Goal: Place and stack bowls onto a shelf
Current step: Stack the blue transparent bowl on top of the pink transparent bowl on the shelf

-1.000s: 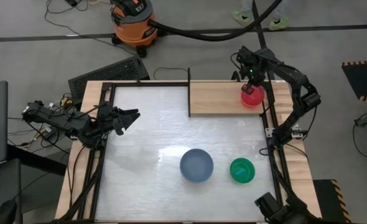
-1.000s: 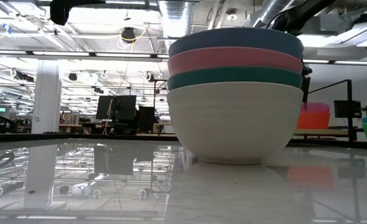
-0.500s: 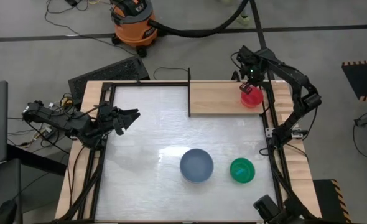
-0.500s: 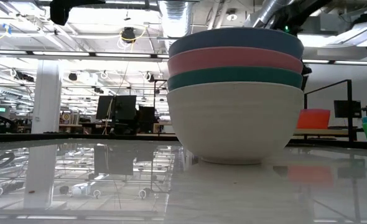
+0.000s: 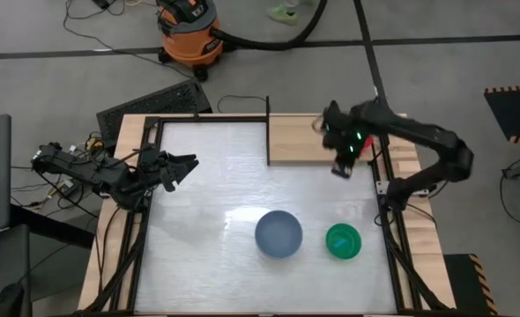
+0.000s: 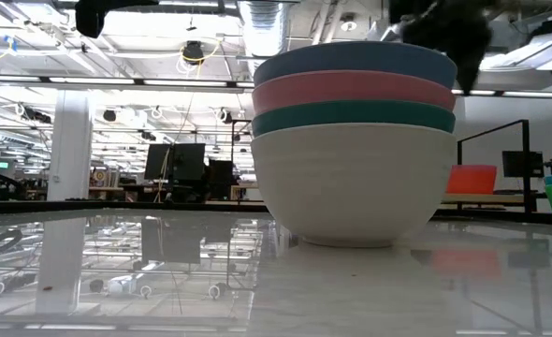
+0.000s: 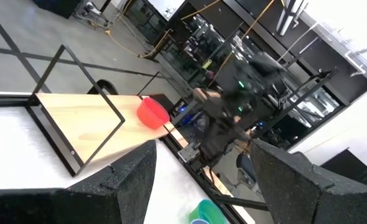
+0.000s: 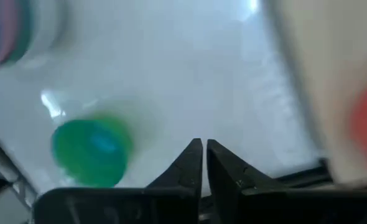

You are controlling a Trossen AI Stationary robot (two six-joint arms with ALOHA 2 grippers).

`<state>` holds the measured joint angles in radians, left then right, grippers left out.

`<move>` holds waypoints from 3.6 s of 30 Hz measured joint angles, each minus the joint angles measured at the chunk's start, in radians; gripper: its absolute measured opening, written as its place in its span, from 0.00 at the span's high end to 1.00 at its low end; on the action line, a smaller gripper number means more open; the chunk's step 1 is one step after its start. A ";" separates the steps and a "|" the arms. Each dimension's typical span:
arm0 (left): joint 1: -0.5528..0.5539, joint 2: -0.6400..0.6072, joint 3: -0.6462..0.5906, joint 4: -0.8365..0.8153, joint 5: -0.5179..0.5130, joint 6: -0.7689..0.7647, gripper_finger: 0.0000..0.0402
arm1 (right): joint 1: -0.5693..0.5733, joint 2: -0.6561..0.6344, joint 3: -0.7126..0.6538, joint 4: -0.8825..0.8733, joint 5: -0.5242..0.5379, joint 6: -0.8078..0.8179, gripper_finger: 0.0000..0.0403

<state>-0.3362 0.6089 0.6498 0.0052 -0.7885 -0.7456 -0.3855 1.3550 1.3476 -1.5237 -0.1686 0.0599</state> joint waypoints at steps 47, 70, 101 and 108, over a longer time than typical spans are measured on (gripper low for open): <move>0.000 0.000 0.000 0.000 -0.004 -0.011 0.39 | 0.728 -0.202 -0.681 0.597 0.061 0.657 0.62; 0.000 0.000 0.000 0.000 -0.004 -0.011 0.39 | 0.727 -0.203 -0.582 0.556 0.052 0.673 0.96; 0.000 0.000 0.000 -0.015 -0.004 -0.014 0.39 | 0.600 -0.266 -0.492 0.424 -0.016 0.530 0.96; 0.000 0.000 0.000 -0.015 -0.007 -0.014 0.39 | 0.563 -0.242 -0.434 0.364 0.016 0.461 0.96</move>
<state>-0.3363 0.6087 0.6498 -0.0097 -0.7956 -0.7593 0.1771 1.1126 0.9136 -1.1597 -0.1524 0.5205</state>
